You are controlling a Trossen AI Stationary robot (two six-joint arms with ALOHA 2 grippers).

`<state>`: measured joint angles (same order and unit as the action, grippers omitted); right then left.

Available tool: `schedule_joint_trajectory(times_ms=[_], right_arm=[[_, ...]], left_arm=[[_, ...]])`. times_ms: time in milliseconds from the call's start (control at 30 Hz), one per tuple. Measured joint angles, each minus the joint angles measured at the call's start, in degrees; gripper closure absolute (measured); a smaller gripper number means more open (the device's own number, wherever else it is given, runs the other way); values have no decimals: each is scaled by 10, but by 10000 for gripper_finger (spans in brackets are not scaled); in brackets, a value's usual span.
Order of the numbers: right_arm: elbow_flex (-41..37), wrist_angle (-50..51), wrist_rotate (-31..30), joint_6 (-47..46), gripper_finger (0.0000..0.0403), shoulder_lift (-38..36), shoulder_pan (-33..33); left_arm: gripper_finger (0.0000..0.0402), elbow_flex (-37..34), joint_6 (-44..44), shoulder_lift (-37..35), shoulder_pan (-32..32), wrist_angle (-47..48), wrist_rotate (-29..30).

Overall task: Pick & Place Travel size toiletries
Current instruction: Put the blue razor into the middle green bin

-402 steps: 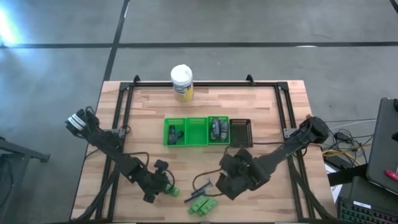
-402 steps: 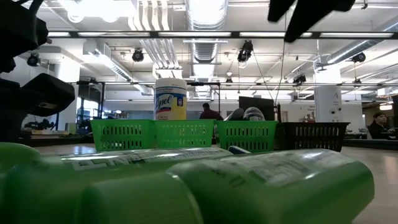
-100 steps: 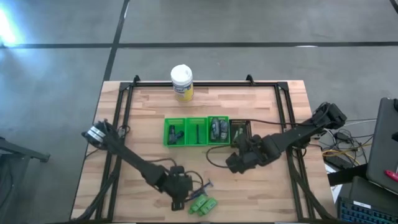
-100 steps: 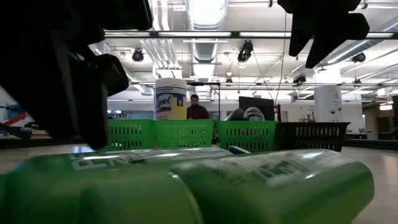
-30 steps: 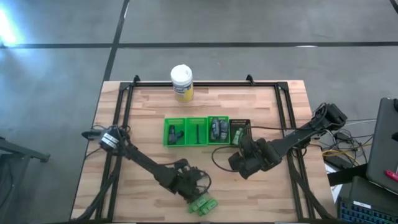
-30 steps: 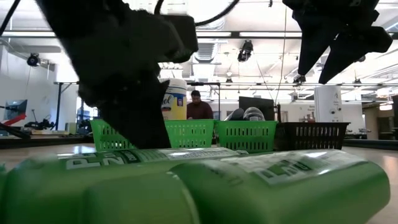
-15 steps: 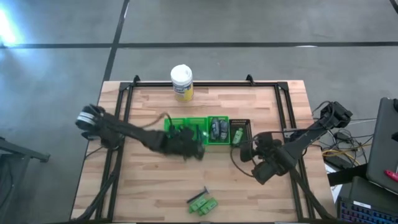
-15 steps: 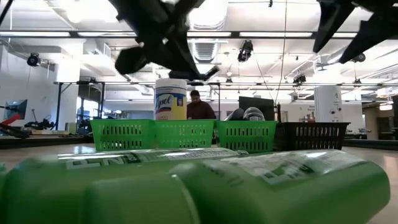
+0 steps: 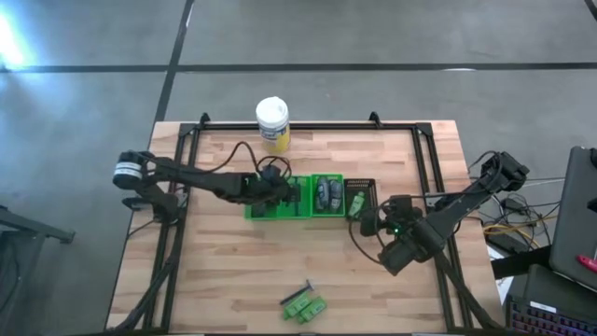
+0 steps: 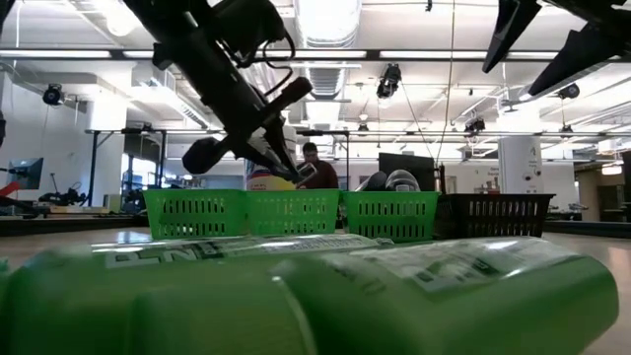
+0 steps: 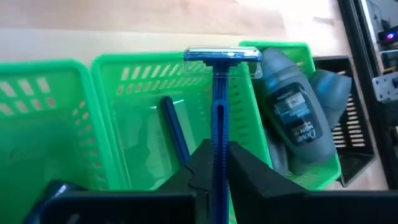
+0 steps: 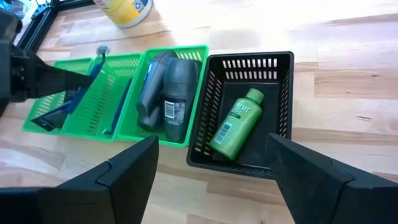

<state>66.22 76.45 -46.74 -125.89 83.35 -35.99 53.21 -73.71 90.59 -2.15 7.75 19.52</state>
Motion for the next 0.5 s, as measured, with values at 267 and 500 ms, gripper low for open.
schedule_joint_trajectory(times_ms=[267,500], right_arm=[[0,8,0,-1,123,0,0],[0,10,1,-1,142,0,0]], left_arm=[[285,0,12,0,-7,12,-1],[232,5,34,-6,3,9,-32]])
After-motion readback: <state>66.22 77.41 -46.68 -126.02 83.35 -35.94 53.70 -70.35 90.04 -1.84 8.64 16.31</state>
